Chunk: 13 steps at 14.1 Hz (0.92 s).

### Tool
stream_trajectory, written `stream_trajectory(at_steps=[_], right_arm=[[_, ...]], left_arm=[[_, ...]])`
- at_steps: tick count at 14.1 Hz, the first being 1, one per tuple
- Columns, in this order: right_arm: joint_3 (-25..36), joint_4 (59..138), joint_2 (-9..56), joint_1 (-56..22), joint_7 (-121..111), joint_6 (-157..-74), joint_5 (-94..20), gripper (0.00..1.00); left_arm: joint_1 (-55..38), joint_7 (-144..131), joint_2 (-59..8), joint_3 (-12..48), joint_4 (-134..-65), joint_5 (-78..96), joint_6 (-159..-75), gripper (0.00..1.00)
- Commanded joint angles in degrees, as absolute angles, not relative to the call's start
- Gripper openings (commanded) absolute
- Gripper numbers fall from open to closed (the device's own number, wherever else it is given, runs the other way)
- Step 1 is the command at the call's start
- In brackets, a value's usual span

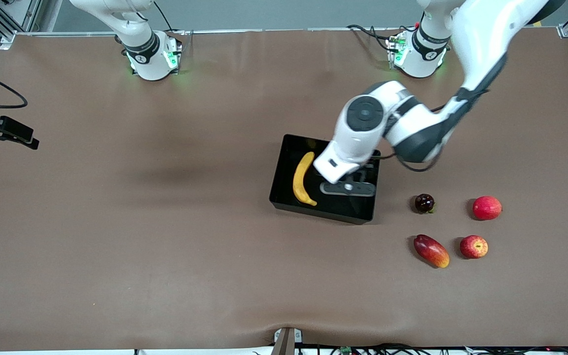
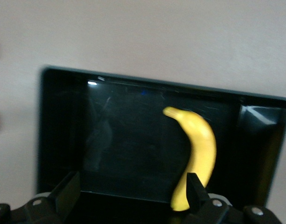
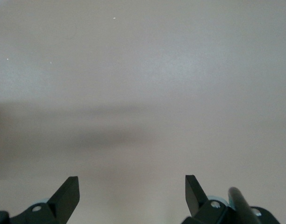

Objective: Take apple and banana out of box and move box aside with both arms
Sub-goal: 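Open the left gripper and move it back to the tray, then grasp the yellow banana in the tray with the left gripper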

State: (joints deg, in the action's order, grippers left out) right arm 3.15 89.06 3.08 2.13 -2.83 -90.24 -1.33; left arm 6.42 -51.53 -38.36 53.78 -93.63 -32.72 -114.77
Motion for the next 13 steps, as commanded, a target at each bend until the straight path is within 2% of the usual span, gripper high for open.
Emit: stream_trajectory(at_steps=[1,5,9,12,13], right_arm=[[2.6,87.6,4.1,2.9,-3.6,-89.6,-0.6,1.00],[2.6,87.7,4.1,2.9,-3.6,-89.6,-0.6,1.00],[2.6,87.7,4.4,2.8,-3.6,-89.6,-0.6,1.00],[2.6,87.7,5.0,2.9,-3.6,-89.6,-0.6,1.00],[2.6,87.7,5.1,3.0,-3.6,-89.6,-0.6,1.00]], left_arm=[[-0.5,-54.9,-41.0,48.6,-93.0,-35.9,-117.3,0.98],[-11.9,-62.6,-44.4,37.6,-92.9,-35.9,-128.2,1.00],[-14.2,-63.8,-48.1,35.3,-93.0,-35.2,-132.7,1.00],[-14.3,-63.8,-50.2,34.8,-93.0,-36.3,-133.1,0.80],[-14.3,-63.8,-50.5,34.8,-93.0,-36.3,-133.1,0.66]])
